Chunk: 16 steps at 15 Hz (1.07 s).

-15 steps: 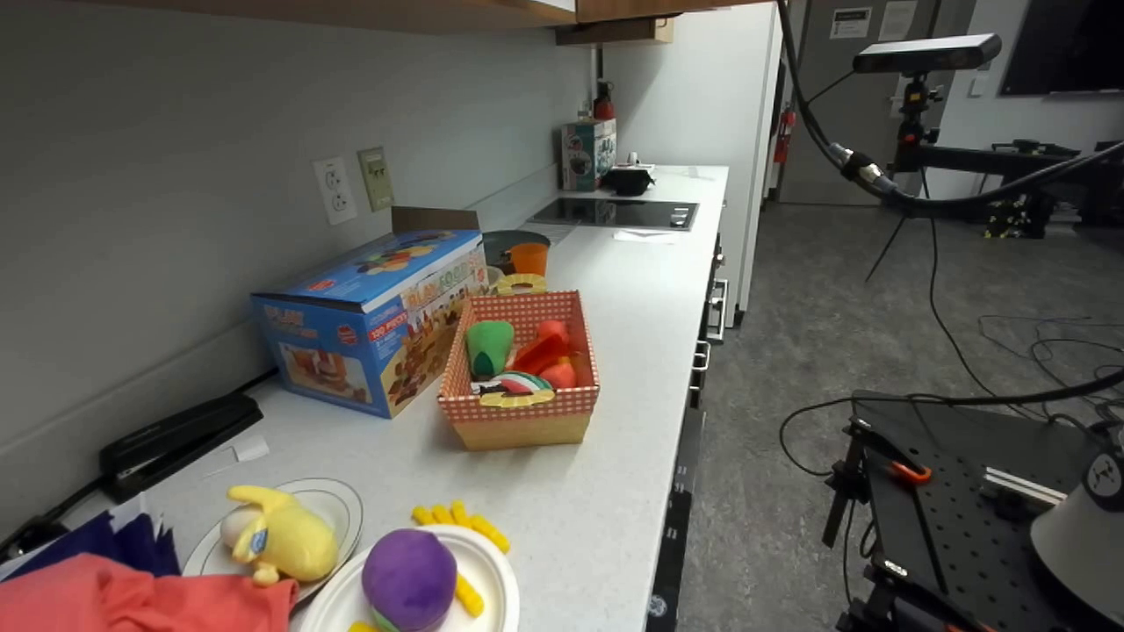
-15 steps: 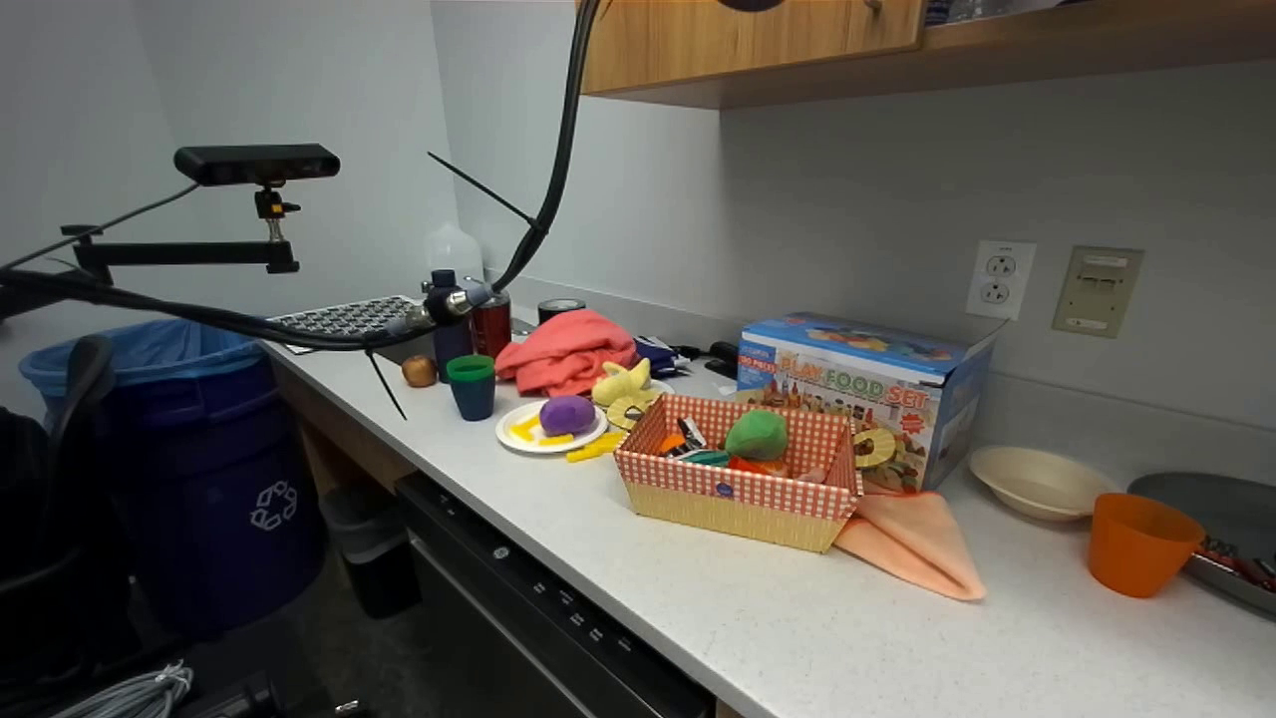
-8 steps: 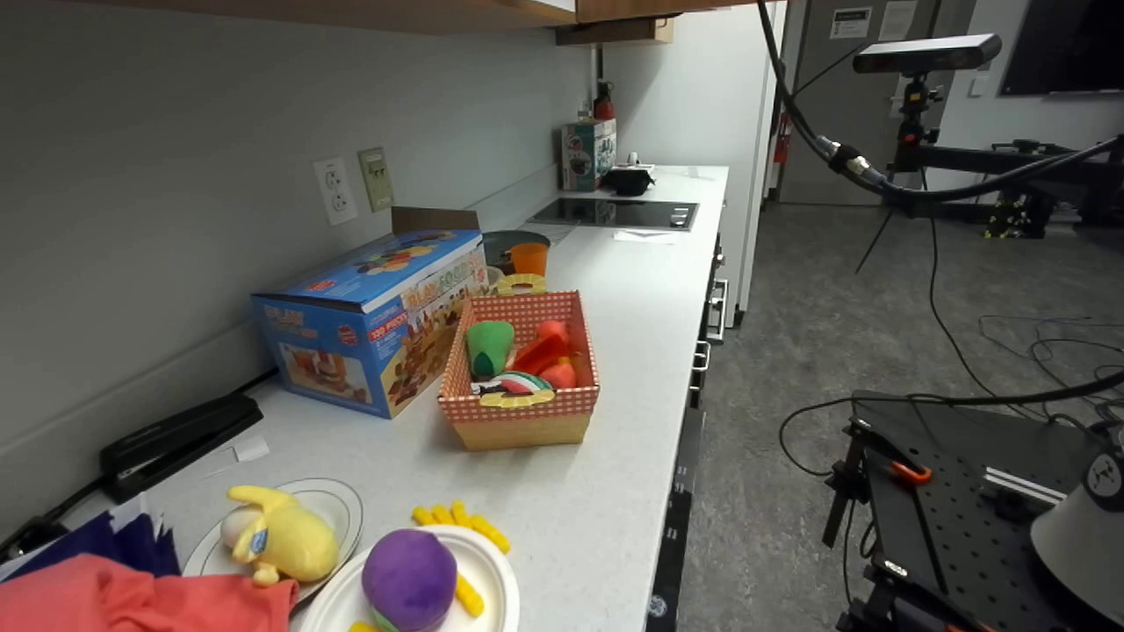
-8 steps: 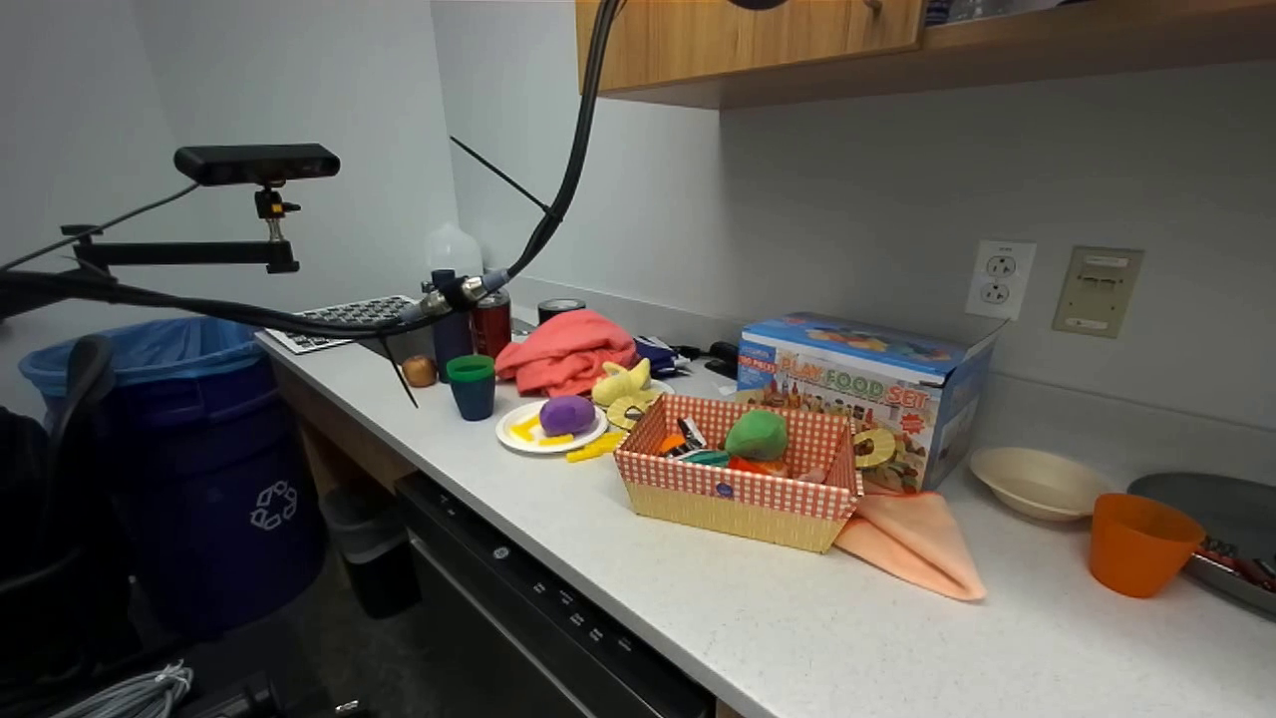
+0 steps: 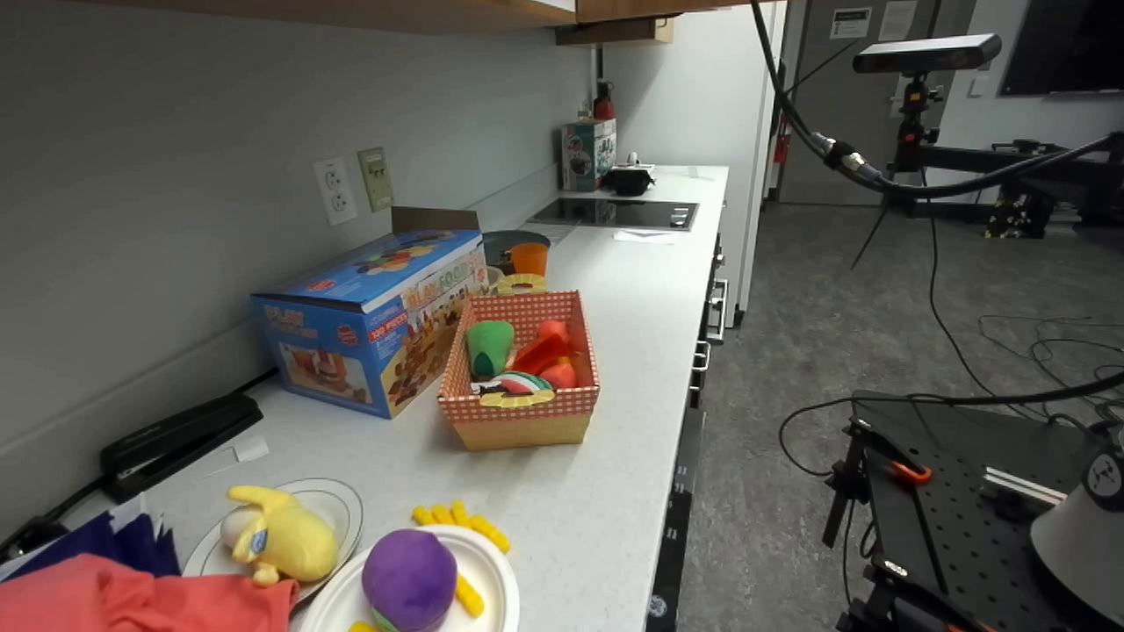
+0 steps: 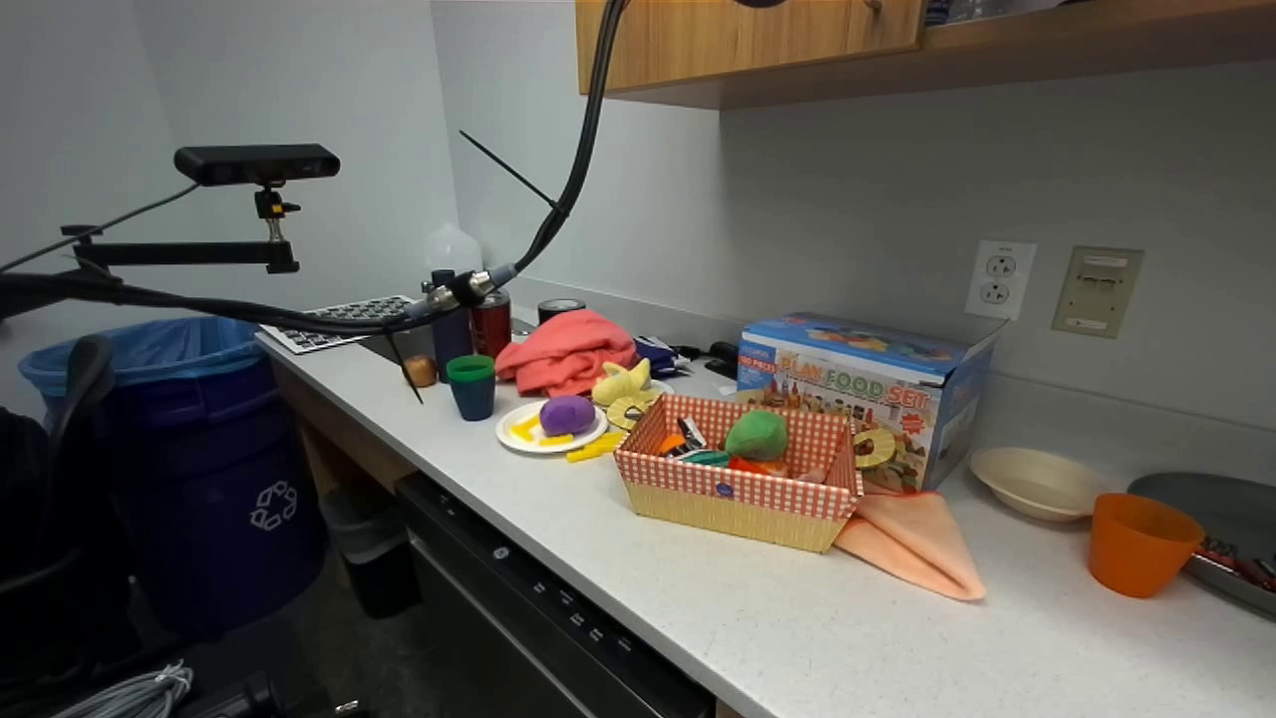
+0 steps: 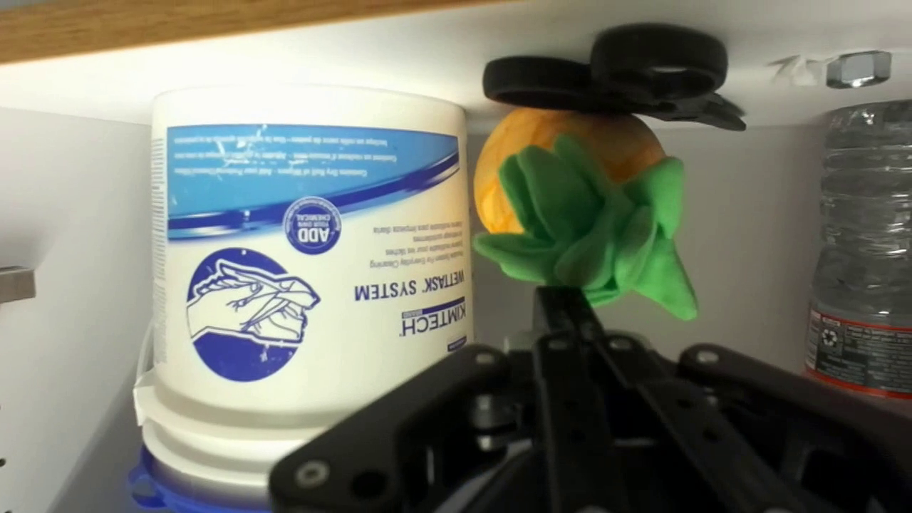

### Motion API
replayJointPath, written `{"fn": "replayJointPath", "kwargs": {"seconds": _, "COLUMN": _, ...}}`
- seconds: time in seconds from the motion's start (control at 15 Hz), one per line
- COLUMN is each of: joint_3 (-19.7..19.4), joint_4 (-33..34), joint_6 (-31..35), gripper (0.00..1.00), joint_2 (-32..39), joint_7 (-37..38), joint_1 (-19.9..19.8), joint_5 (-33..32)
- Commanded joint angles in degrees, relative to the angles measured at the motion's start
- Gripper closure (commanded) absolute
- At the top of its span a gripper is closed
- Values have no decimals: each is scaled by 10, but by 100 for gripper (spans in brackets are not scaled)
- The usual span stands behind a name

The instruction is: Open the right door of the cabinet above the blue box, take the pineapple plush toy out of the cabinet and place it in the basket

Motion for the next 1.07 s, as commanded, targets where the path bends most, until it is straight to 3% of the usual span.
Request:
{"fn": "replayJointPath", "kwargs": {"seconds": 0.0, "joint_3": 24, "joint_4": 37, "joint_6": -25, "gripper": 100, "joint_2": 15, "joint_7": -10, "joint_1": -20, "joint_5": 18}}
{"fn": "replayJointPath", "kwargs": {"seconds": 0.27, "joint_3": 30, "joint_4": 44, "joint_6": -30, "gripper": 100, "joint_2": 16, "joint_7": -9, "joint_1": -27, "joint_5": 14}}
{"fn": "replayJointPath", "kwargs": {"seconds": 0.4, "joint_3": -5, "joint_4": 51, "joint_6": -28, "gripper": 100, "joint_2": 14, "joint_7": -23, "joint_1": -1, "joint_5": 23}}
{"fn": "replayJointPath", "kwargs": {"seconds": 0.53, "joint_3": -20, "joint_4": 62, "joint_6": -22, "gripper": 100, "joint_2": 13, "joint_7": -26, "joint_1": 0, "joint_5": 17}}
{"fn": "replayJointPath", "kwargs": {"seconds": 0.8, "joint_3": -30, "joint_4": 74, "joint_6": -36, "gripper": 100, "joint_2": 8, "joint_7": -38, "joint_1": -1, "joint_5": 16}}
{"fn": "replayJointPath", "kwargs": {"seconds": 0.87, "joint_3": -3, "joint_4": 72, "joint_6": -41, "gripper": 74, "joint_2": 5, "joint_7": -39, "joint_1": -24, "joint_5": 6}}
{"fn": "replayJointPath", "kwargs": {"seconds": 1.0, "joint_3": 21, "joint_4": 69, "joint_6": -62, "gripper": 66, "joint_2": -2, "joint_7": -51, "joint_1": -35, "joint_5": 22}}
